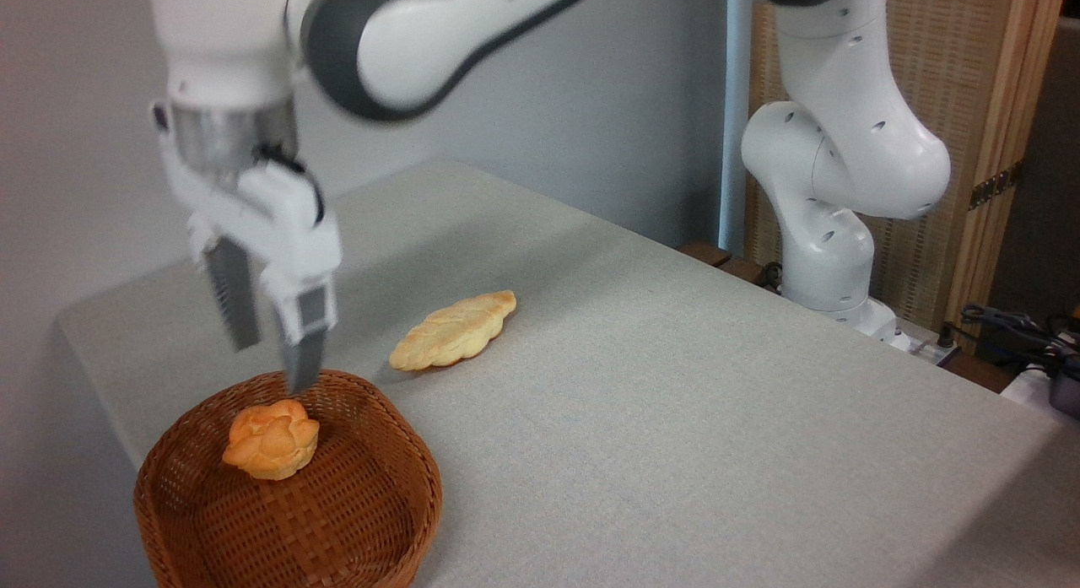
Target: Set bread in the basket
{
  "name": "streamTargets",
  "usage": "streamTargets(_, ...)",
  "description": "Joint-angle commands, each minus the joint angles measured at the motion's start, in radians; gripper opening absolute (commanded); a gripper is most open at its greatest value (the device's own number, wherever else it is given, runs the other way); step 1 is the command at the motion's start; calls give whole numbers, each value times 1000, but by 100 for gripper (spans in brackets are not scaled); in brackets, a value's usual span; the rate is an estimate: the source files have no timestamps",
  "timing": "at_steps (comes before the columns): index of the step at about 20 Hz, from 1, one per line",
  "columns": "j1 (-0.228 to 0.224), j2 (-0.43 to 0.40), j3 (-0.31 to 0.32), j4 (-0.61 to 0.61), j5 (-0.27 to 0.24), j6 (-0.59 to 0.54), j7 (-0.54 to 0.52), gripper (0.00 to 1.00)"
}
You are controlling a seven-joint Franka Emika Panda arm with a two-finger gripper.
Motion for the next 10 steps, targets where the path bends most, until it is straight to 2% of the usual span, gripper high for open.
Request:
streamTargets(1,-2,-163,67,-55,-5,-220,137,100)
streamTargets(4,-16,-224,125,-70,-11,-311,164,100)
streamTargets(7,-95,-240,234,-76,-74,-313,162,100)
streamTargets(10,-105,-240,242,-78,-73,-311,162,100)
